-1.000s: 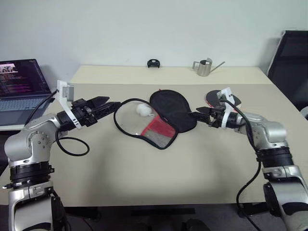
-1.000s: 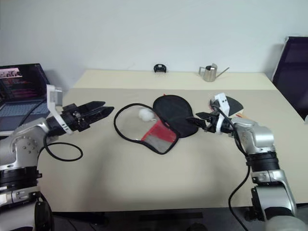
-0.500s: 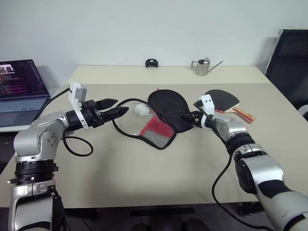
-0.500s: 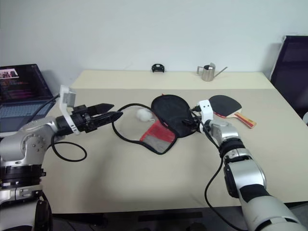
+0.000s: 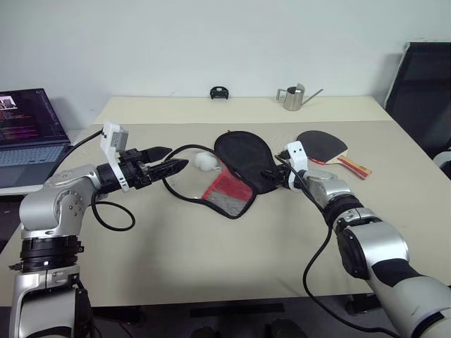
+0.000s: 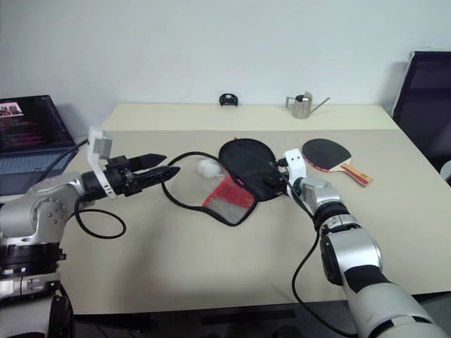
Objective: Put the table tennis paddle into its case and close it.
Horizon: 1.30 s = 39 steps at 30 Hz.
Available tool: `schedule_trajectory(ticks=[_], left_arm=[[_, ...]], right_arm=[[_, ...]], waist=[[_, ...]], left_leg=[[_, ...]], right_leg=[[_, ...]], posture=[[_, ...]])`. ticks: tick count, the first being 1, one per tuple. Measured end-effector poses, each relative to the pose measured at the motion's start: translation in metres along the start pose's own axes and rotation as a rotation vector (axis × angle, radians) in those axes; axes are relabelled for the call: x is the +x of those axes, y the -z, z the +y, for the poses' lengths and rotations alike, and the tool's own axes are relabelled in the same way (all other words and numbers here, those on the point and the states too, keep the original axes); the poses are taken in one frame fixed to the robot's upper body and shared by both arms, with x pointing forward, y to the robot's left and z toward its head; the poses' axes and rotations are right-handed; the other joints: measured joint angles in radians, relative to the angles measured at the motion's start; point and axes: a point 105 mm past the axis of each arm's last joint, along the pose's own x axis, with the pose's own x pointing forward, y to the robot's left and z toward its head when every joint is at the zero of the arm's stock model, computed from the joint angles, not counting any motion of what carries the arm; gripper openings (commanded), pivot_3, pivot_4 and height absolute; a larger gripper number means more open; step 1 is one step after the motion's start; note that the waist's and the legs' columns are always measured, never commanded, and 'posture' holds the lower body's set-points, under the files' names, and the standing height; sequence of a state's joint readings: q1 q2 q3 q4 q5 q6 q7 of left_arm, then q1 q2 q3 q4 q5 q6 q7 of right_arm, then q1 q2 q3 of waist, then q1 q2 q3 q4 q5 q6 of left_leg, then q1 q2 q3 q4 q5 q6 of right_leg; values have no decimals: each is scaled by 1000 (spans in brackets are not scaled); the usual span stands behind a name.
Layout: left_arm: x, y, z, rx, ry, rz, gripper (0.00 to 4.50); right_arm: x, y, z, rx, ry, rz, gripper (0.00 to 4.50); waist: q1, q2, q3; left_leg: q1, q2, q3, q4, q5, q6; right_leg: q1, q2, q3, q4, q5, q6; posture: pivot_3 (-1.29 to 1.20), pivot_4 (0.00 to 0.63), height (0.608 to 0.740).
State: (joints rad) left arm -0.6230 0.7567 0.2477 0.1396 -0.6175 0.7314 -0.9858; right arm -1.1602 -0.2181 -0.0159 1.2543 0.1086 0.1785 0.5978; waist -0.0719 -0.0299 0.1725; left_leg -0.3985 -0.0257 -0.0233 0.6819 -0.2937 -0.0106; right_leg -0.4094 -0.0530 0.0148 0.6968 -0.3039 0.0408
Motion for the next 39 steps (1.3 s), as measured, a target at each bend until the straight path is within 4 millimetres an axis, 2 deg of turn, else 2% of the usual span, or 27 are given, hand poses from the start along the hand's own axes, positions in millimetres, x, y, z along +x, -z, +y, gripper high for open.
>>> schedule_trajectory(ticks=[7,9,13,16,21,26,28,35,39], left_arm=[[0,-1,0,9,-11,-2,4485],[0,0,0,9,-12,-1,4485],[-1,1,0,7,-14,2,4485],[-1,3,0,6,-17,4,4485],[-3,4,1,2,-26,5,4485],[-3,3,2,6,-34,1,4485],[-3,3,2,7,-34,-1,4485],[-1,1,-1,16,-14,-5,4485],[2,1,-5,21,17,2,4485]], right_arm=[[0,4,-5,-52,49,29,605],[0,5,-7,-72,67,35,57],[3,6,-7,-158,104,53,57],[6,7,-4,-158,126,42,57],[7,1,-3,-102,161,-20,57],[3,-14,-4,-3,206,-120,57],[-3,-13,-4,40,235,-140,57],[-32,19,2,159,345,-53,57],[-54,15,0,189,406,-51,57]], waist=[[-7,0,0],[-10,0,0],[-14,0,0],[-15,0,0],[-14,0,0],[-13,0,0],[-12,0,0],[-7,0,0],[-4,0,0]], left_leg=[[0,0,0,0,0,0],[0,0,0,0,0,0],[0,0,0,0,0,0],[1,0,0,0,1,-1],[1,0,0,0,1,-2],[0,0,-1,0,1,-2],[0,0,-1,0,1,-2],[-1,0,-1,-1,1,-2],[0,0,-1,-1,1,-2]], right_leg=[[0,0,0,0,0,0],[0,0,0,0,0,0],[0,0,0,0,0,0],[0,0,0,1,0,0],[0,0,0,1,0,0],[0,0,0,1,0,0],[0,0,0,1,0,0],[-1,0,0,2,0,0],[-1,0,0,2,0,0]], posture=[[0,150,740],[0,150,740],[0,150,740],[0,150,740],[0,150,740],[0,150,740],[0,150,740],[0,150,740],[0,150,740]])
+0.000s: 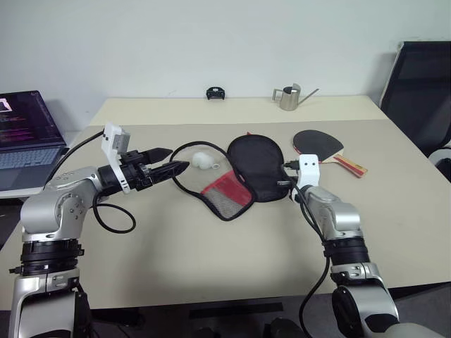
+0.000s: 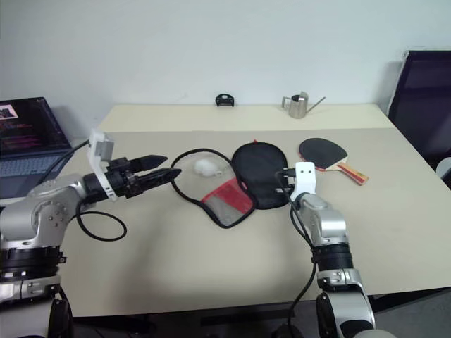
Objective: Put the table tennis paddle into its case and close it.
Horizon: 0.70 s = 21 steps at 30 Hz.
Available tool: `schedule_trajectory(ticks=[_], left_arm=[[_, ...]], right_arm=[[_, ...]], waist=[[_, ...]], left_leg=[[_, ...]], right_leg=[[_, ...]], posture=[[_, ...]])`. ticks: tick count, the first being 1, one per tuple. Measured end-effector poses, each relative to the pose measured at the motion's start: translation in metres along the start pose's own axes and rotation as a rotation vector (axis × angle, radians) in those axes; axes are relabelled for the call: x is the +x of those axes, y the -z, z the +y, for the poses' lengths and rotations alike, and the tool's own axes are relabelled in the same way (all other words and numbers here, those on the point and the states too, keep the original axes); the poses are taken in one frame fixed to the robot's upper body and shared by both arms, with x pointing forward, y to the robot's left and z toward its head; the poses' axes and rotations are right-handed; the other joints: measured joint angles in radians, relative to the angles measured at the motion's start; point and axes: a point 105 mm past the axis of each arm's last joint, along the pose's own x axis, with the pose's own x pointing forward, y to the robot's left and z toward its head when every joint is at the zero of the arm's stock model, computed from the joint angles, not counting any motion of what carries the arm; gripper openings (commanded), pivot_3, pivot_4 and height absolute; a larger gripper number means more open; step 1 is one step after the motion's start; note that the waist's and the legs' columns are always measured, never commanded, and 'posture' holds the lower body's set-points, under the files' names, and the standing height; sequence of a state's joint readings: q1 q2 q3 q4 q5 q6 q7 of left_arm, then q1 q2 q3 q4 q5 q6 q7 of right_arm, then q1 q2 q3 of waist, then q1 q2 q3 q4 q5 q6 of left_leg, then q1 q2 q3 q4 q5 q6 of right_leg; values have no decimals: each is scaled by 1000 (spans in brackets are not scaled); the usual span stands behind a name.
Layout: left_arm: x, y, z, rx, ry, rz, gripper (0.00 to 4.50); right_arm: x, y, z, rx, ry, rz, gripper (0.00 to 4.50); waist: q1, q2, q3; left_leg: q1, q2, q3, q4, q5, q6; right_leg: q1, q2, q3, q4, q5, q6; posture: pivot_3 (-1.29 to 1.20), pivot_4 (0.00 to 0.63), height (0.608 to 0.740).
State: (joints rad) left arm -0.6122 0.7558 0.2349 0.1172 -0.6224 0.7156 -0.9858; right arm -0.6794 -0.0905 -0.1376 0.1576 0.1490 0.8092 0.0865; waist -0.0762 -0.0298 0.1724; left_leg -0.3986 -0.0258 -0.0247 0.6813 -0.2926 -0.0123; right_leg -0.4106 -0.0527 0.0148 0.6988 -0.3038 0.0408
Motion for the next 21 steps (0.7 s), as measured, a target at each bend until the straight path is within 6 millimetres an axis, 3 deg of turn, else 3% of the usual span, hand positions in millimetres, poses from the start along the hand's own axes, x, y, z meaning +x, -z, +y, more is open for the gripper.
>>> schedule_trajectory(ticks=[11,17,21], left_arm=[[16,11,-23,3,177,74,4485],[28,23,-38,-3,276,135,4485],[36,18,-45,13,325,127,4485]], right_arm=[[-33,2,1,11,22,28,57],[-40,5,-16,-7,63,52,57],[-46,2,-20,-9,70,42,57]], waist=[[5,0,0],[9,0,0],[13,0,0]], left_leg=[[0,0,0,0,0,0],[0,-1,0,0,0,1],[0,-1,0,0,0,1]], right_leg=[[0,1,0,0,0,0],[0,1,1,0,0,0],[0,1,1,0,0,0]], posture=[[0,150,740],[0,150,740],[0,150,740]])
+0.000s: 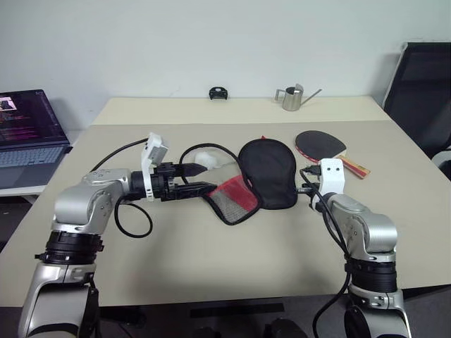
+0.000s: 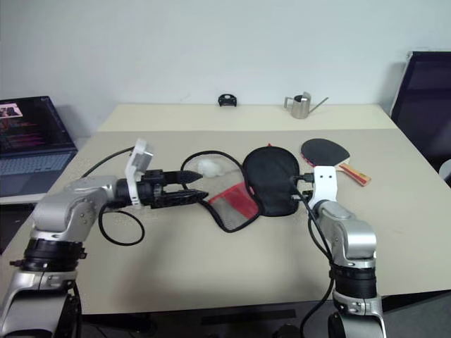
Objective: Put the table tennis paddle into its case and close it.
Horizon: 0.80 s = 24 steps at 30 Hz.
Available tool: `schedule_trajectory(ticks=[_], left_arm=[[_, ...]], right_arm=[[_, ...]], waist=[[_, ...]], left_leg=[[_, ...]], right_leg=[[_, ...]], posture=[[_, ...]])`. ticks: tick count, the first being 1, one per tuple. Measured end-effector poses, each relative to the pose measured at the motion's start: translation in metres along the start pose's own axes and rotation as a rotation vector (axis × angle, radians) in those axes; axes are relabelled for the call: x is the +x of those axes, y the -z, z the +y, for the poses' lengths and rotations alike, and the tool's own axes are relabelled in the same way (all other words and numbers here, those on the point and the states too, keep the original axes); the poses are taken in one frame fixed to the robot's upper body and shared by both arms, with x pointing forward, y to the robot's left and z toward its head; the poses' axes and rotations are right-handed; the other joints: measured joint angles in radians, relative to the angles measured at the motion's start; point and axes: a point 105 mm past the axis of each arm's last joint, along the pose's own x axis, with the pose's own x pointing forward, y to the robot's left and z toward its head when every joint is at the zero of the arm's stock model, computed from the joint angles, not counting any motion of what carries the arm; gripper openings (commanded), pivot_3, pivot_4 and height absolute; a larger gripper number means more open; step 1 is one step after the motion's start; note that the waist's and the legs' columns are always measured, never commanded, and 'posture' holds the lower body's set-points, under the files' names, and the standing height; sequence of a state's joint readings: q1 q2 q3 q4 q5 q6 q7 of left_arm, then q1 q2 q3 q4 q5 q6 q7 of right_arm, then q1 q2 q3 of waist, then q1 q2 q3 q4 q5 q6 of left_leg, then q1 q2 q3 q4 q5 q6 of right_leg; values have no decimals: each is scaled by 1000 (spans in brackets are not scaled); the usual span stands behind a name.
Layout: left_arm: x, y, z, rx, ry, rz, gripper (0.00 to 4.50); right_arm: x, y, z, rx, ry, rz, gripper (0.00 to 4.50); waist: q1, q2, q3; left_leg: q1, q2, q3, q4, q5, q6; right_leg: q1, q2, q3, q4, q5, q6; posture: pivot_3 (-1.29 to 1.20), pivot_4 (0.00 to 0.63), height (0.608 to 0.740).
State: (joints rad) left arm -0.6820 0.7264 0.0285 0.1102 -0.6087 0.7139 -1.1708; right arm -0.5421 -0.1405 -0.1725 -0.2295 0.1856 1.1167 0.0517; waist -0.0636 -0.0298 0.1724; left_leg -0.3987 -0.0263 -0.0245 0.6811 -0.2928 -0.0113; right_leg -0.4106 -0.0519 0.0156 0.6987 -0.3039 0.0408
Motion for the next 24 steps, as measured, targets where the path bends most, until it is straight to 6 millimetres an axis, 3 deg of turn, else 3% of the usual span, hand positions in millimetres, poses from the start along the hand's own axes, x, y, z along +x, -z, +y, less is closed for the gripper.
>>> schedule_trajectory(ticks=[6,10,19,20,24], left_arm=[[1,-2,2,17,-9,3,4485],[0,-3,6,30,-26,5,4485],[-6,-2,13,32,-65,10,4485],[-6,-2,13,33,-66,9,4485],[-8,-3,14,34,-75,0,4485]], right_arm=[[0,3,3,13,-28,7,57],[0,-1,8,29,-49,-20,999],[5,-11,9,55,-93,-64,4249],[5,-12,9,54,-94,-66,4459],[7,-9,9,51,-122,-51,4459]], waist=[[1,0,0],[2,0,0],[5,0,0],[5,0,0],[5,0,0]], left_leg=[[0,0,0,0,0,0],[0,0,0,0,0,0],[0,0,0,0,0,0],[0,0,0,0,0,0],[0,0,0,0,0,0]], right_leg=[[0,0,0,0,0,0],[0,0,0,0,0,0],[0,0,0,0,0,0],[0,0,0,0,0,0],[0,0,0,0,0,0]], posture=[[0,150,740],[0,150,740],[0,150,740],[0,150,740],[0,150,740]])
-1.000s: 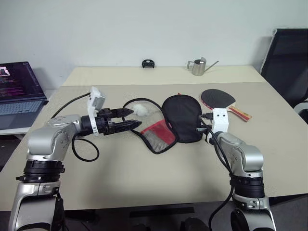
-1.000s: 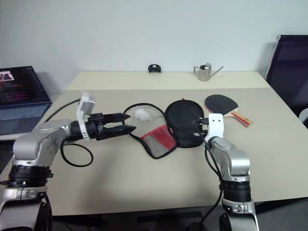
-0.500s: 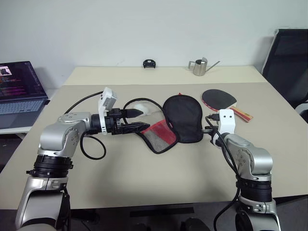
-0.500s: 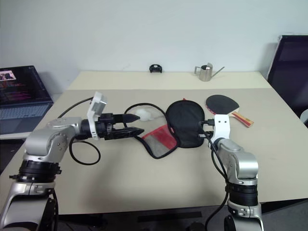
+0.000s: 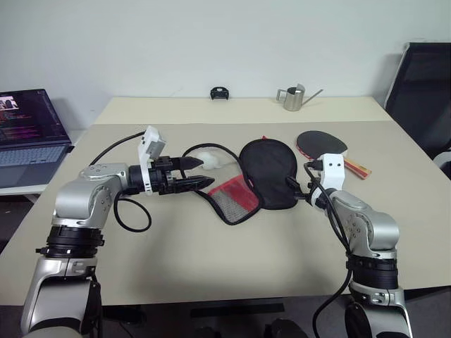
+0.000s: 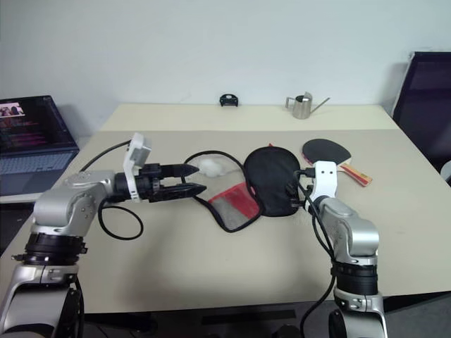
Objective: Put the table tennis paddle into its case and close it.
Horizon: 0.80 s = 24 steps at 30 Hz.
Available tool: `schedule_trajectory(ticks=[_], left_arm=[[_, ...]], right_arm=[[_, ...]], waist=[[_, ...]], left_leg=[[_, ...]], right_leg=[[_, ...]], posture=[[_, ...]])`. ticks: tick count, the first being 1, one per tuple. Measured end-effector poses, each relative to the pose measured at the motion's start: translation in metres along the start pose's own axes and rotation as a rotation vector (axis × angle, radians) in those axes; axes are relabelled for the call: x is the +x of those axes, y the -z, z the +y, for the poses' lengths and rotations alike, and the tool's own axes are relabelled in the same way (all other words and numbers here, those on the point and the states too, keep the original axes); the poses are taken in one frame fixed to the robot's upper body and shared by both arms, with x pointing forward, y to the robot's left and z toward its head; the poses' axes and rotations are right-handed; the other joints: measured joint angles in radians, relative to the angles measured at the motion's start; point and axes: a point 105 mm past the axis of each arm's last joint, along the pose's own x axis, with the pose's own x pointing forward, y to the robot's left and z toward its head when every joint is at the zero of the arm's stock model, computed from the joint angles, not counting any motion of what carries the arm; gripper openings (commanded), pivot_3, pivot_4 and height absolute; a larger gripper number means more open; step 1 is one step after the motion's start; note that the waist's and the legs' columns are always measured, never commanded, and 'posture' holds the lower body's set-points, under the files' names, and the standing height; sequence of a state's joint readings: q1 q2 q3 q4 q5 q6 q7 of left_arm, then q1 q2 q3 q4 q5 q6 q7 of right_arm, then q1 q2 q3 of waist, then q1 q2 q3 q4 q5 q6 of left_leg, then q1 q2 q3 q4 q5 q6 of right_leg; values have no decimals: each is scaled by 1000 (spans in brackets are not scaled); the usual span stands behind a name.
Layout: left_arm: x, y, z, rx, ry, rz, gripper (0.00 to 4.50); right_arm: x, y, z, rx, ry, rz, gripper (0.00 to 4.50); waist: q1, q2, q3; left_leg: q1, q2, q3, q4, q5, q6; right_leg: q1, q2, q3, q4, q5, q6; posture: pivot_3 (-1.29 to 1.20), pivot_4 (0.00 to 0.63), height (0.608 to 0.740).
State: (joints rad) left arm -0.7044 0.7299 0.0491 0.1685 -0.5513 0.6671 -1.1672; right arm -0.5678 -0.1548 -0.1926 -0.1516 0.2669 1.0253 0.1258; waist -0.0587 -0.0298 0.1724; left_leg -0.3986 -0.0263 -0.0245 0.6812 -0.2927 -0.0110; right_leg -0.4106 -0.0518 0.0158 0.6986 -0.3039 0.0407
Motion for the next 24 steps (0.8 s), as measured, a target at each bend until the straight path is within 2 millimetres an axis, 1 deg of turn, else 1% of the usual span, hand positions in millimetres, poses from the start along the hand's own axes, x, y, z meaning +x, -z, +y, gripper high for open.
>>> schedule_trajectory(ticks=[4,8,10,15,19,20,21,24], left_arm=[[-1,0,0,-2,-3,-1,4485],[-2,0,1,-2,-8,-5,4485],[-2,0,1,-2,-8,-6,4485],[-2,0,1,-2,-11,-6,4485],[-2,1,1,-3,-16,-7,4485],[-3,1,1,-4,-18,-8,4485],[-4,2,1,-6,-18,-7,4485],[-5,4,1,-10,-23,-7,4485]], right_arm=[[1,4,5,-13,-28,5,4459],[6,23,4,-3,-37,52,4459],[10,30,7,-11,-49,67,4459],[17,35,11,-38,-60,63,4459],[20,36,15,-67,-71,54,4459],[20,36,17,-74,-78,55,4092],[20,37,18,-77,-83,56,3883],[20,36,18,-82,-85,54,2822]], waist=[[0,0,0],[1,0,0],[0,0,0],[1,0,0],[1,0,0],[1,0,0],[1,0,0],[1,0,0]], left_leg=[[0,0,0,0,0,0],[0,0,0,0,0,0],[0,0,0,0,0,0],[0,0,0,0,0,0],[0,0,0,0,0,0],[0,0,0,0,0,0],[0,0,0,0,0,0],[0,0,0,0,0,0]], right_leg=[[0,0,0,0,0,0],[0,0,0,0,0,0],[0,0,0,0,0,0],[0,0,0,0,0,0],[0,0,0,0,0,0],[0,0,0,0,0,0],[0,0,0,0,0,0],[0,0,0,0,0,0]], posture=[[0,150,740],[0,150,740],[0,150,740],[0,150,740],[0,150,740],[0,150,740],[0,150,740],[0,150,740]])
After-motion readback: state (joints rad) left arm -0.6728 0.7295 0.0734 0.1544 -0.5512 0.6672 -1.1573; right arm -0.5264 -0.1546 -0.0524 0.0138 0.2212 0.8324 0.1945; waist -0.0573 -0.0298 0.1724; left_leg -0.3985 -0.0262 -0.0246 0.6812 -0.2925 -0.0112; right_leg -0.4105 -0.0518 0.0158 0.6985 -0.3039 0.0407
